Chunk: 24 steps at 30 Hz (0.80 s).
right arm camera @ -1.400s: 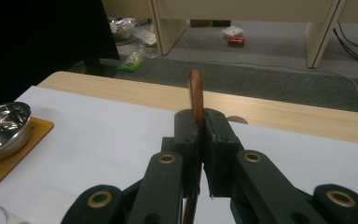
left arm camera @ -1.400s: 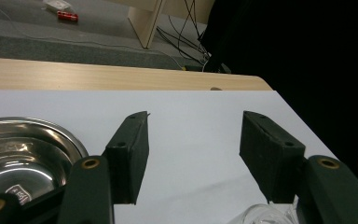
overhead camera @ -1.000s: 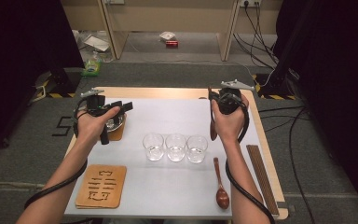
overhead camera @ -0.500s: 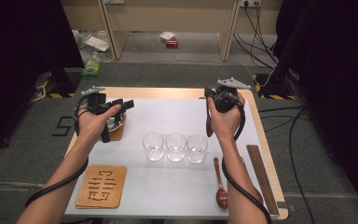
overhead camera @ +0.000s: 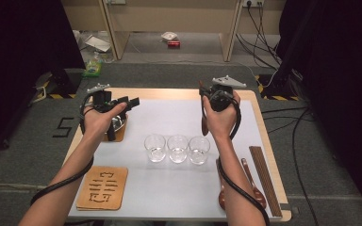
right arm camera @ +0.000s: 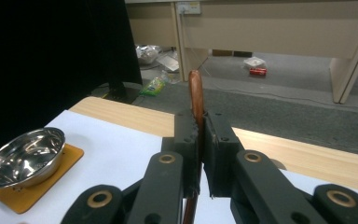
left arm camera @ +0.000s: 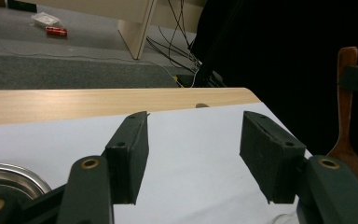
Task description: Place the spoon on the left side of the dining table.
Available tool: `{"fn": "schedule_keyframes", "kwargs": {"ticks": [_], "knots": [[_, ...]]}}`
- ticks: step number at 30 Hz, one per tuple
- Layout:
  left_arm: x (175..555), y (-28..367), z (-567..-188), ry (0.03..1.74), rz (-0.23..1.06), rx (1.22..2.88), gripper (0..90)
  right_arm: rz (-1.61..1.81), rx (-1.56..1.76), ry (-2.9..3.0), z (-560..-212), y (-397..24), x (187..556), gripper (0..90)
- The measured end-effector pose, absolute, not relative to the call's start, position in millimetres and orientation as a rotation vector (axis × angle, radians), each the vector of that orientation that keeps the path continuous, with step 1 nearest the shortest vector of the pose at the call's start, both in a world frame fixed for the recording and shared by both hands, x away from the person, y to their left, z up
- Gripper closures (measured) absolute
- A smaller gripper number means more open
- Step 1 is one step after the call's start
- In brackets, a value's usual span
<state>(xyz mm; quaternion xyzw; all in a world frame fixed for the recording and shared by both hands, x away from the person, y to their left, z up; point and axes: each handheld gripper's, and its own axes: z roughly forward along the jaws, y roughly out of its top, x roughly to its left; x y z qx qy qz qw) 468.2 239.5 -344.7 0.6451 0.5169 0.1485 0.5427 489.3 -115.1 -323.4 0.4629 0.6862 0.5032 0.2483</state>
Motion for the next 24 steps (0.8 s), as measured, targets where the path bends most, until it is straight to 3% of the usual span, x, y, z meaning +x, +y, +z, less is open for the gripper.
{"fn": "schedule_keyframes", "kwargs": {"ticks": [24], "knots": [[479, 228, -335, 1.197, 0.359, 1.527, 41.5, 1.410, 1.216, 1.923, -330, -83, 495, 85.0]]}}
